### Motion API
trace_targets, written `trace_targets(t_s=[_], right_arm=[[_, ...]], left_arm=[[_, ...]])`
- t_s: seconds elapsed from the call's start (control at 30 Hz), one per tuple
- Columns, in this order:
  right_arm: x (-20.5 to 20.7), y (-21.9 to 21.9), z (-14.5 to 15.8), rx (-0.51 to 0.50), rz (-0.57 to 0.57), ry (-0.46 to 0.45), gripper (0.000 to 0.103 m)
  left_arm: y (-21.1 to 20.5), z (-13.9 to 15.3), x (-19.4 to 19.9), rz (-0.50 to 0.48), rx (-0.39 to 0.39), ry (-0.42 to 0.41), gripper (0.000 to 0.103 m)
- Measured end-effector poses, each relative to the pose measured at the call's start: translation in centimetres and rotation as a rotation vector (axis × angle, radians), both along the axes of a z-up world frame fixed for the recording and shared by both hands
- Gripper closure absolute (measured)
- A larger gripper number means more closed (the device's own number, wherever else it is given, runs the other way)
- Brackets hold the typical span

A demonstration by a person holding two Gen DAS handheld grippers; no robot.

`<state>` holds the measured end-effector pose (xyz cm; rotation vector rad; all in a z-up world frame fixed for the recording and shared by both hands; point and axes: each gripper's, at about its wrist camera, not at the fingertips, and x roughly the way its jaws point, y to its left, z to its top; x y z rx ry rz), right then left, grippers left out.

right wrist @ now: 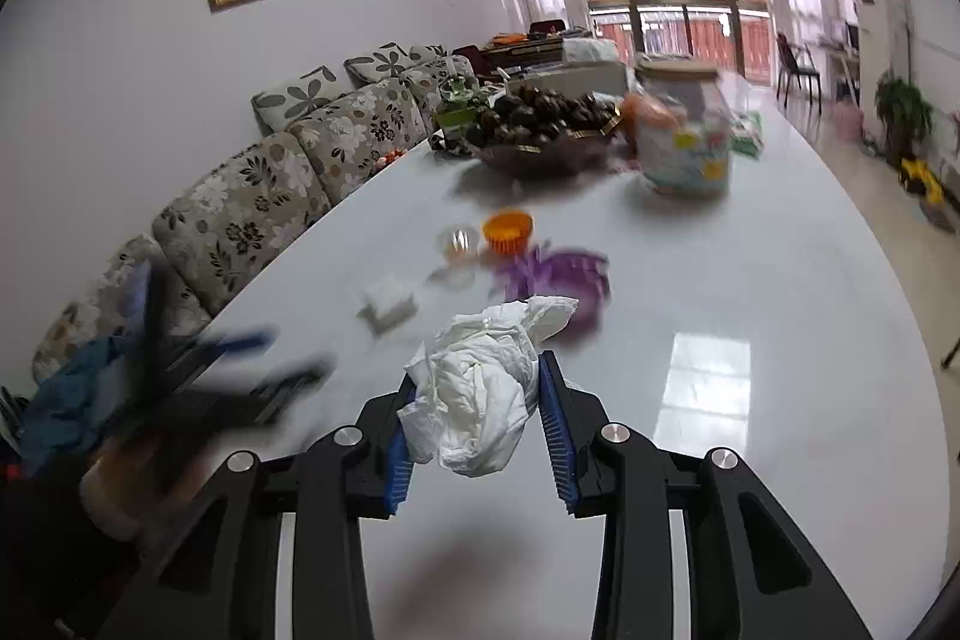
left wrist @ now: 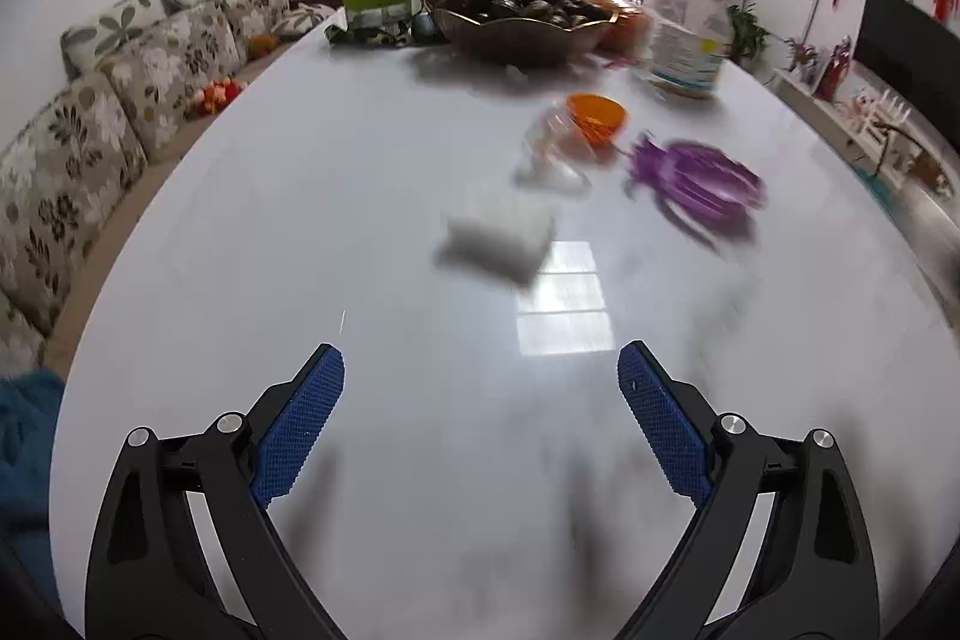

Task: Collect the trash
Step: 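Grasp the white tissue with the right tool while the left grasps the white sponge block, then carry the tissue and sponge block to the trash bag and open both tools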

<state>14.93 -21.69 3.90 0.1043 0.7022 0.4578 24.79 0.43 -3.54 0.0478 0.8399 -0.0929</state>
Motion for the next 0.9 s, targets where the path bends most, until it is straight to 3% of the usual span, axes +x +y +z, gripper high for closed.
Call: trace_targets(t_s=[0.2,0.27,0.33,0.37,0.43,0.7,0.9], right_arm=[[-5.1,-2.7,-2.0,-0.003,-0.009,0.057,0.066],[-6.2,-3.1,-2.7,0.004,-0.008,0.075,0.066],[-6.7,-3.2,-3.1,0.010,-0.010,0.079,0.066],[-6.8,-3.1,-3.4,0.016,-0.007,0.086,0.066],[-6.9,-3.1,-3.8,0.027,-0.009,0.098,0.066],[-8.5,-0.5,-4.7,0.081,0.025,0.121,0.066],[-12.5,2.0,-5.1,0.113,0.054,0.134,0.066]], left_arm=[[-1.2,-1.0,5.5,-0.024,-0.002,0.026,0.013],[-1.4,-1.6,7.1,-0.038,-0.007,0.070,0.013],[-1.5,-1.8,7.9,-0.042,-0.008,0.079,0.029],[-1.6,-1.8,7.9,-0.045,-0.001,0.072,0.047],[-1.4,-1.9,7.4,-0.049,-0.003,0.068,0.052],[-0.8,-1.8,0.5,-0.063,0.018,0.066,0.054],[-0.7,-1.6,-10.0,-0.045,0.060,0.075,0.055]])
